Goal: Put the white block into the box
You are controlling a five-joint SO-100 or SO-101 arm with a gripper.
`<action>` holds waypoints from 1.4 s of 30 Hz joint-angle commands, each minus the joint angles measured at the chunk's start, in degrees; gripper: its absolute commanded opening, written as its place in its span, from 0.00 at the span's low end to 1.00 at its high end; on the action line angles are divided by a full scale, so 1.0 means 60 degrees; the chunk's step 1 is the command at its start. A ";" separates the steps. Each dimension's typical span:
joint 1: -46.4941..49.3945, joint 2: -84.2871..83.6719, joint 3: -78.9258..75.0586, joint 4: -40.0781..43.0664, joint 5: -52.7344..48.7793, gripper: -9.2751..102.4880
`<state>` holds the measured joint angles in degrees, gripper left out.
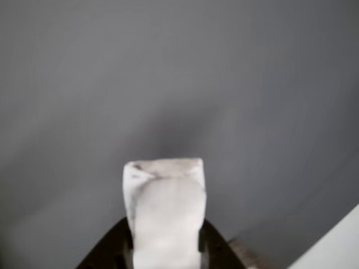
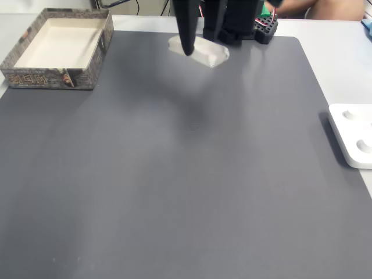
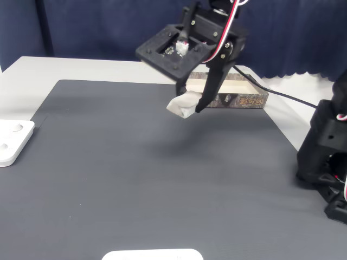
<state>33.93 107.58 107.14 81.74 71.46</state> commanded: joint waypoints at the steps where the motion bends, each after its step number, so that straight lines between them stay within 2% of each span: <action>1: 0.0630 0.0835 0.0220 0.0044 -0.1245 0.07; 6: 0.1641 0.1260 0.0322 0.0059 -0.2051 0.07; 20: 0.5171 0.0396 -0.1611 0.0425 -0.2329 0.07; 32: 0.7690 -0.3472 -0.5083 0.0601 -0.0088 0.07; 42: 0.7910 -0.6519 -0.7295 0.0322 0.0674 0.07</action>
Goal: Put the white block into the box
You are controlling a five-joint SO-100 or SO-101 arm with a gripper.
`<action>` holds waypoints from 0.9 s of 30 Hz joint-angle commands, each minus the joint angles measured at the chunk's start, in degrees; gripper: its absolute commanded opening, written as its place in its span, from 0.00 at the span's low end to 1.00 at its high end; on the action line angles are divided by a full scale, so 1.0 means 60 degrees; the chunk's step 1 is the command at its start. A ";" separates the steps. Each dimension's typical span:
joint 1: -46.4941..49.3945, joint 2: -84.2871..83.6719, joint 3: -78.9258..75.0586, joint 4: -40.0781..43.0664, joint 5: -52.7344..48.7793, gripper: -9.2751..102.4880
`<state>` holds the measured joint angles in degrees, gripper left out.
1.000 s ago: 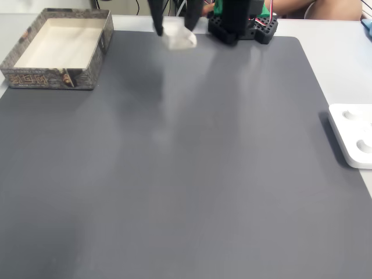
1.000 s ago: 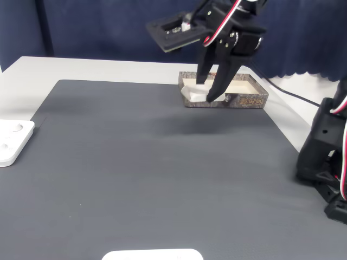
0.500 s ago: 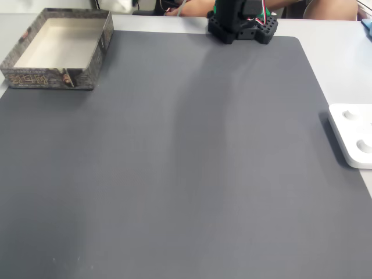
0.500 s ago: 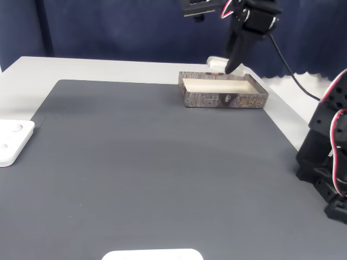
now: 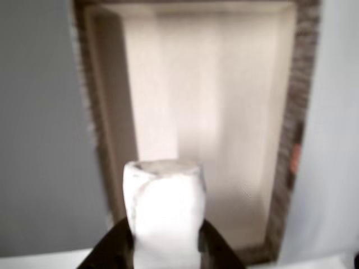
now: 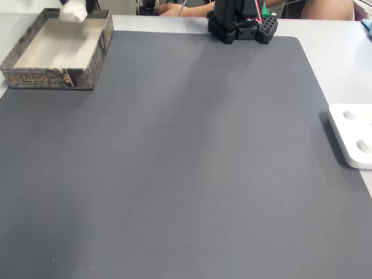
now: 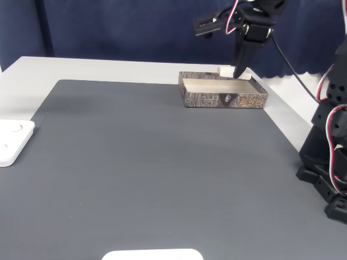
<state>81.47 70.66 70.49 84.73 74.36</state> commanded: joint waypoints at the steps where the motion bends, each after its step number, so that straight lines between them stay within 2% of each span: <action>1: -0.0073 -0.0630 -0.1406 -0.0205 0.0220 0.07; 13: -0.0381 -0.2593 -0.3311 -0.0352 0.0264 0.07; 27: -0.0659 -0.3018 -0.3384 -0.0513 0.0264 0.07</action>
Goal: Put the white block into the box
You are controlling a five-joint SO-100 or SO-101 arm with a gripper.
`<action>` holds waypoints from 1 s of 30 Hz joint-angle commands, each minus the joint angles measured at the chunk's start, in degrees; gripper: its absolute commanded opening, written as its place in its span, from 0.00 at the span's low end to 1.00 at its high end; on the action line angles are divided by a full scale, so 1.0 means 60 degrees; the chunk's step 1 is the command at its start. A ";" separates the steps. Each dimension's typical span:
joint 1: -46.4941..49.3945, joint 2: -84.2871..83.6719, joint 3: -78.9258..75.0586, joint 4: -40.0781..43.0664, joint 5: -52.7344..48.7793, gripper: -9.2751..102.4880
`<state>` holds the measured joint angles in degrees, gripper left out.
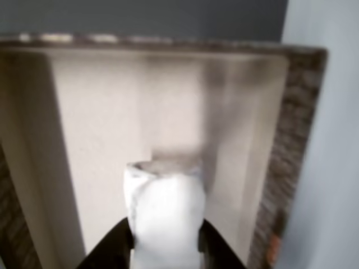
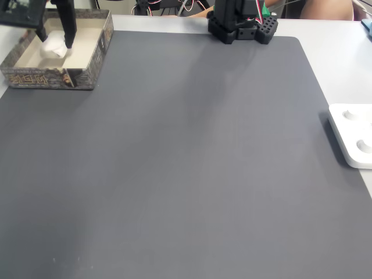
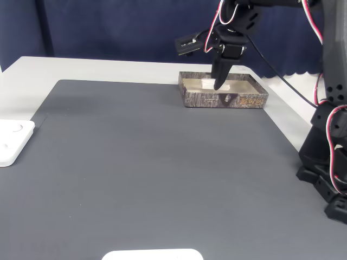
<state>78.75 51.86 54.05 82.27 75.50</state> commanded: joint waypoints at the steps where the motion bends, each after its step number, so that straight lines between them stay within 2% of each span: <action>1: -0.0205 0.0088 -0.0645 -0.0103 0.0073 0.07; 20: -0.0176 -0.0249 -0.0659 -0.0249 0.0029 0.07; 26: -0.0088 -0.0146 -0.0674 -0.0264 0.0015 0.25; 28: -0.0117 -0.0117 -0.0674 -0.0264 -0.0059 0.28; 30: -0.0132 -0.0088 -0.0674 -0.0264 -0.0103 0.38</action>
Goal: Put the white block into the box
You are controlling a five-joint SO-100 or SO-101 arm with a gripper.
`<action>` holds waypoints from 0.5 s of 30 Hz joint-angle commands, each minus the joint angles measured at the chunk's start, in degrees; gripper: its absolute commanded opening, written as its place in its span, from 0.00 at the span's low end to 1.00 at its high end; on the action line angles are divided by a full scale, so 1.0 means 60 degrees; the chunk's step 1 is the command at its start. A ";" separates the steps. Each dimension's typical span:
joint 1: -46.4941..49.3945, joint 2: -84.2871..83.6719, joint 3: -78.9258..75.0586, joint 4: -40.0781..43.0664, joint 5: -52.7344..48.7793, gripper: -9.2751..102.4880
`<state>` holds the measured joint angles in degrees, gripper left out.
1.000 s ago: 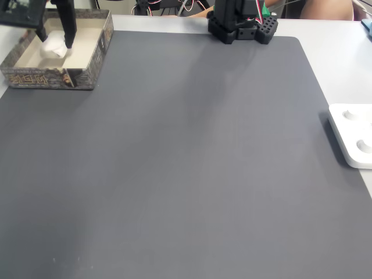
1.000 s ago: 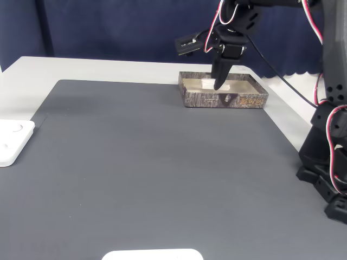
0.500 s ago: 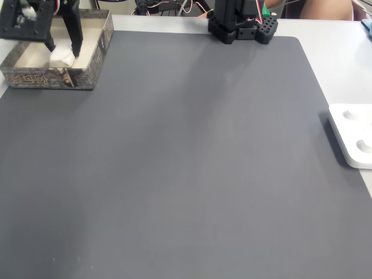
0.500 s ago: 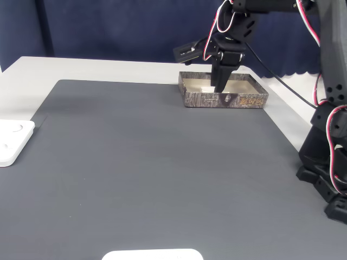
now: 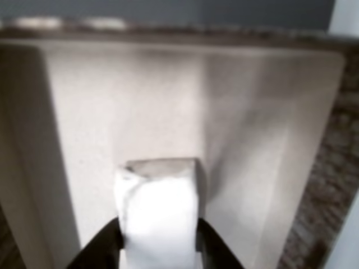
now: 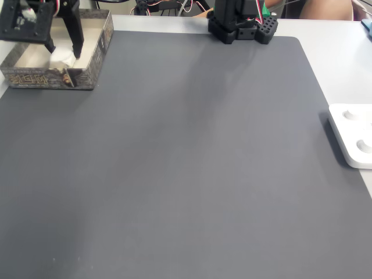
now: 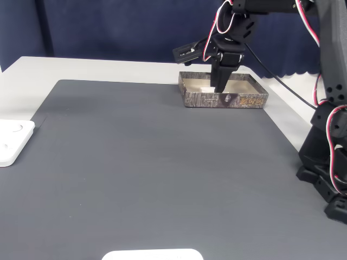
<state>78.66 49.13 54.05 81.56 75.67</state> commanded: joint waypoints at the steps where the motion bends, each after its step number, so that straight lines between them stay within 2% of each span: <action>1: -0.0132 0.0425 -0.0674 -0.0146 -0.0205 0.40; 6: -0.0220 0.0659 -0.0674 -0.0337 -0.0352 0.44; 15: -0.0264 0.1216 -0.0835 -0.0396 -0.0366 0.45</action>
<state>78.66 49.31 52.82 79.80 73.92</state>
